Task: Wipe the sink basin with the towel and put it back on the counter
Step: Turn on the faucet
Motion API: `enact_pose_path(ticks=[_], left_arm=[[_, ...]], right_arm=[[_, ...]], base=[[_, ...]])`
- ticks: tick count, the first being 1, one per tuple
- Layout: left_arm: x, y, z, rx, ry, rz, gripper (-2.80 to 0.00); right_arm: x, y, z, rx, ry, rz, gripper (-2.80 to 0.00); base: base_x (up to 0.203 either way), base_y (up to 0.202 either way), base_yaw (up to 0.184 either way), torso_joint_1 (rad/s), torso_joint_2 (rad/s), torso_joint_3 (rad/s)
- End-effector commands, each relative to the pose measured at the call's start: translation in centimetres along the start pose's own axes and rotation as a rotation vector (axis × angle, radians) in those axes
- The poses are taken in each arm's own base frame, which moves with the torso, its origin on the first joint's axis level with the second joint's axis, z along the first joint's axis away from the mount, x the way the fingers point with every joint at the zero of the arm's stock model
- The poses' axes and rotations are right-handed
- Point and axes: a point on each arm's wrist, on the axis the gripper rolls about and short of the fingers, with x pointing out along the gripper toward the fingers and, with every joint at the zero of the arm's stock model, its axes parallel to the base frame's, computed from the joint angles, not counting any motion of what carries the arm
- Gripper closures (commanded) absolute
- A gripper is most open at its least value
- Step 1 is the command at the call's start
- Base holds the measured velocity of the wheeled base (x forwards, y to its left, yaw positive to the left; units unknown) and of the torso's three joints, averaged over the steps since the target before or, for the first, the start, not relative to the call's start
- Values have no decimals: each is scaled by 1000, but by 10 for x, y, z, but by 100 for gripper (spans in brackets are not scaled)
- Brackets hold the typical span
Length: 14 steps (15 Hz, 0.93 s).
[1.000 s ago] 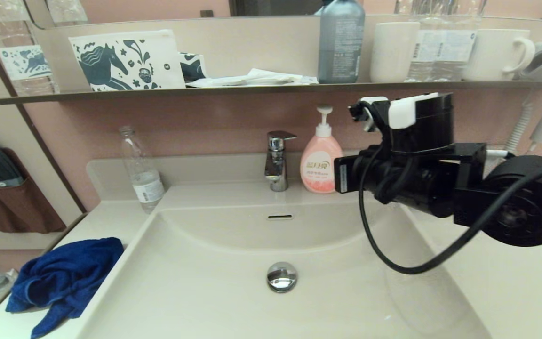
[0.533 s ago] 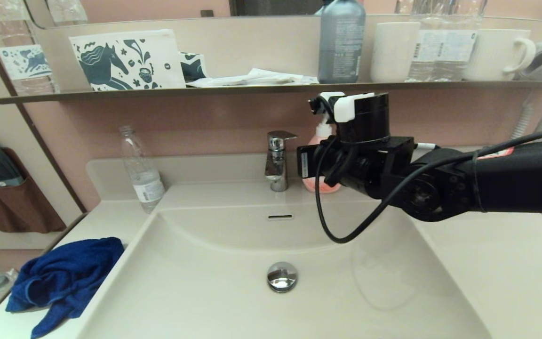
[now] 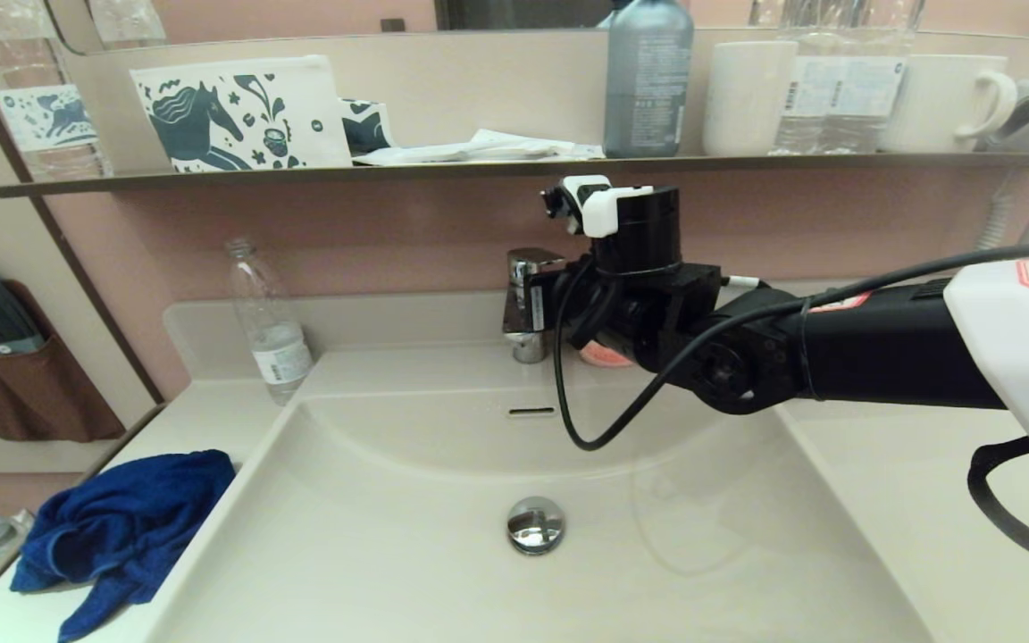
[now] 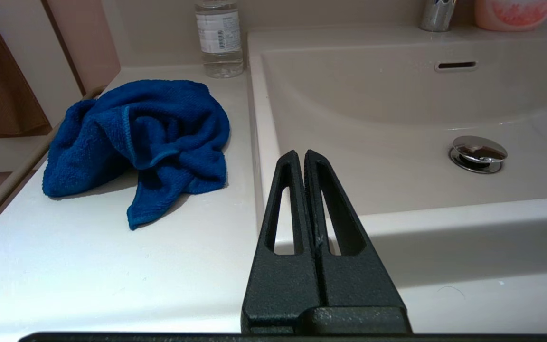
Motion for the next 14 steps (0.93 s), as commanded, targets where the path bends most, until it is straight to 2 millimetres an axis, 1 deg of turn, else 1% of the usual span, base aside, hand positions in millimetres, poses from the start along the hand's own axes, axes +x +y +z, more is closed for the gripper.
enact_pose_path(ticks=[1, 3, 6, 7, 9, 13, 14], left_arm=[[0, 0, 0, 0, 1, 1, 0], [0, 0, 0, 0, 1, -1, 0], [0, 0, 0, 0, 1, 1, 0], [0, 0, 0, 0, 1, 0, 0], [0, 0, 0, 0, 1, -1, 0], [0, 0, 0, 0, 1, 0, 0], [0, 0, 0, 0, 1, 1, 0]], right_arm=[[7, 3, 1, -35, -56, 3, 0], [9, 2, 5, -68, -106, -3, 0], [7, 1, 9, -88, -115, -8, 0], [6, 0, 13, -89, -127, -9, 0], [7, -4, 22, -105, -154, -22, 0], [4, -12, 30, -134, -171, -40, 0], [3, -13, 29, -135, -164, -43, 0]], base=[[0, 0, 0, 0, 0, 0], [0, 0, 0, 0, 0, 0], [0, 0, 0, 0, 0, 0], [0, 0, 0, 0, 0, 0], [0, 0, 0, 0, 0, 0], [0, 0, 0, 0, 0, 0], [0, 0, 0, 0, 0, 0]])
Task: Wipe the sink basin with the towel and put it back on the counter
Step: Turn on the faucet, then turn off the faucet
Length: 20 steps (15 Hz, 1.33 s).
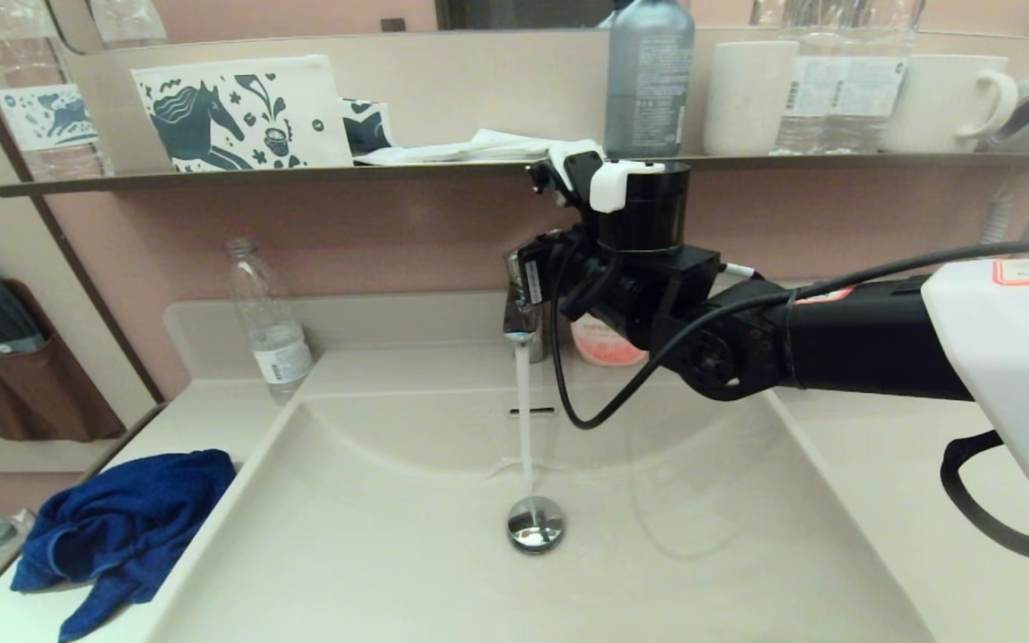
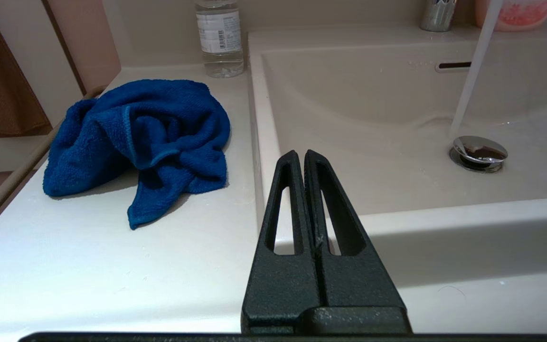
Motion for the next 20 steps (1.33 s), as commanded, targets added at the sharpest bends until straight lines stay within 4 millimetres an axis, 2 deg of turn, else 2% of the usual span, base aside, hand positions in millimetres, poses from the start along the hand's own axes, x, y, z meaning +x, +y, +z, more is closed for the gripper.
enact_pose_path(ticks=[1, 8, 14, 17, 20], left_arm=[[0, 0, 0, 0, 1, 1, 0], [0, 0, 0, 0, 1, 1, 0], [0, 0, 0, 0, 1, -1, 0], [0, 0, 0, 0, 1, 0, 0], [0, 0, 0, 1, 1, -1, 0]], right_arm=[[-5, -4, 5, 2, -7, -7, 0], [-31, 3, -15, -34, 114, 32, 0], [-33, 6, 2, -19, 59, 36, 0], [-25, 7, 17, -8, -4, 31, 0], [-13, 6, 22, -39, -45, 16, 0]], base=[[0, 0, 0, 0, 0, 0], [0, 0, 0, 0, 0, 0], [0, 0, 0, 0, 0, 0], [0, 0, 0, 0, 0, 0], [0, 0, 0, 0, 0, 0]])
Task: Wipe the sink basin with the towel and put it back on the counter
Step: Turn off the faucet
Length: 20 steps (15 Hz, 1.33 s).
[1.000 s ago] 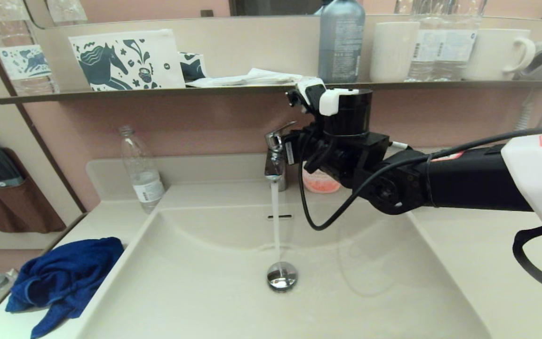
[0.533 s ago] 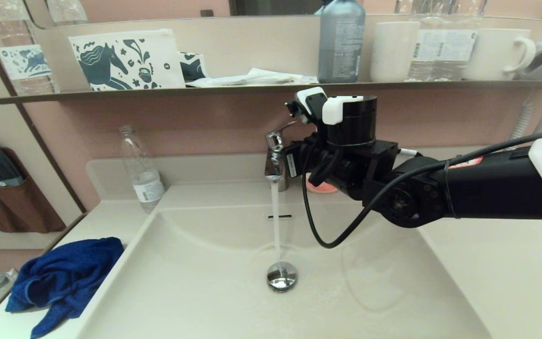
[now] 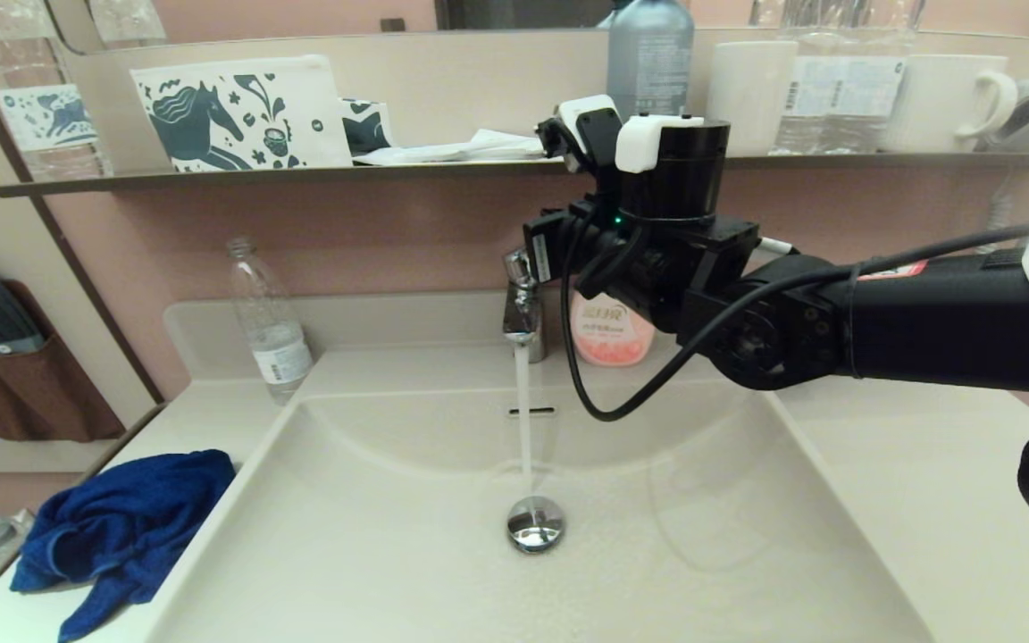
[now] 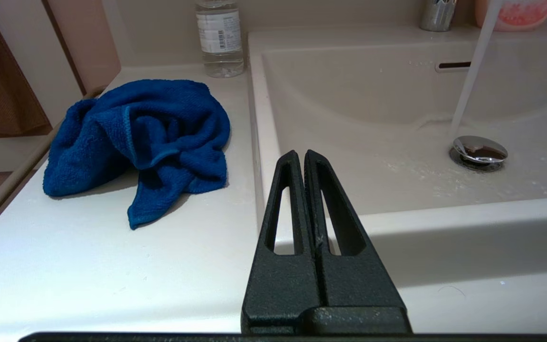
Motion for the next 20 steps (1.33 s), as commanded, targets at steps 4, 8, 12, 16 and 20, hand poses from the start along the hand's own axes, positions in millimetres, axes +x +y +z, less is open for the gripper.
enact_pose_path(ticks=[4, 8, 12, 16, 20], left_arm=[[0, 0, 0, 0, 0, 0, 0], [0, 0, 0, 0, 0, 1, 0], [0, 0, 0, 0, 0, 0, 0], [0, 0, 0, 0, 0, 0, 0], [0, 0, 0, 0, 0, 1, 0]], right_arm=[[24, -7, -8, -54, -29, -32, 0], [33, -15, -17, -94, -22, -45, 0], [39, -15, -28, -108, 2, -37, 0], [37, -13, -35, -118, 46, -30, 0], [27, -13, -41, -129, 96, -21, 0]], base=[[0, 0, 0, 0, 0, 0], [0, 0, 0, 0, 0, 0], [0, 0, 0, 0, 0, 0], [0, 0, 0, 0, 0, 0], [0, 0, 0, 0, 0, 0]])
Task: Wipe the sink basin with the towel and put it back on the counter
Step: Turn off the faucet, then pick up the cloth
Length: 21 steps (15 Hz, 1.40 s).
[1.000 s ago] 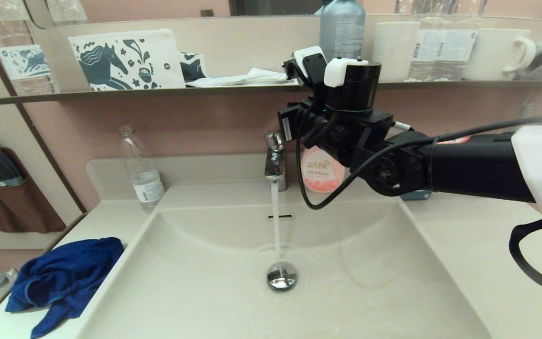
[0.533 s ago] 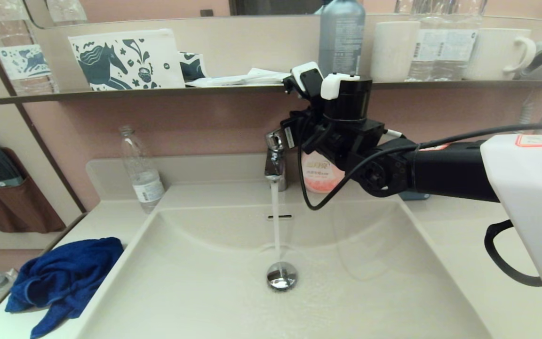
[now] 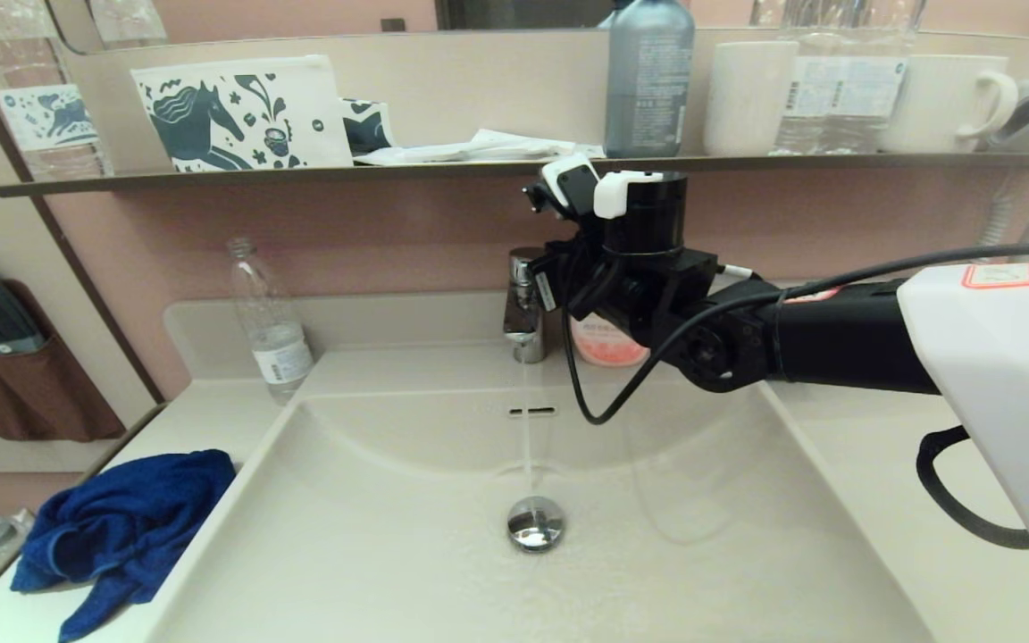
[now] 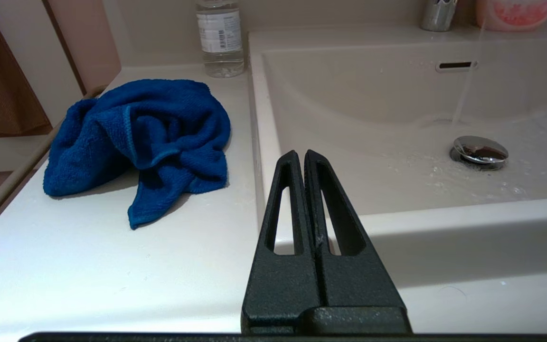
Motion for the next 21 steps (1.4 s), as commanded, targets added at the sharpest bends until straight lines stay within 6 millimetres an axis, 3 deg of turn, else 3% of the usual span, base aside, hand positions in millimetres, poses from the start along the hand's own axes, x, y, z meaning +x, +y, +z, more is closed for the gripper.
enact_pose_path(ticks=[1, 4, 8, 10, 12, 15, 18, 21], left_arm=[[0, 0, 0, 1, 0, 1, 0], [0, 0, 0, 1, 0, 1, 0], [0, 0, 0, 1, 0, 0, 0], [0, 0, 0, 0, 0, 1, 0], [0, 0, 0, 0, 0, 0, 0], [0, 0, 0, 0, 0, 1, 0], [0, 0, 0, 0, 0, 0, 0], [0, 0, 0, 0, 1, 3, 0]], right_arm=[[-7, -1, -2, -4, 20, 2, 0], [-15, -4, 2, 9, 22, 3, 0], [-32, -16, 29, 38, -46, -41, 0], [-50, -15, 24, 73, 0, -34, 0], [-83, -13, 29, 124, 13, -24, 0], [-135, -21, 21, 167, 58, -27, 0], [-200, -52, 19, 188, 56, -72, 0], [-253, -98, 2, 181, 62, -216, 0]], base=[[0, 0, 0, 0, 0, 0], [0, 0, 0, 0, 0, 0], [0, 0, 0, 0, 0, 0], [0, 0, 0, 0, 0, 0], [0, 0, 0, 0, 0, 0], [0, 0, 0, 0, 0, 0], [0, 0, 0, 0, 0, 0], [0, 0, 0, 0, 0, 0]])
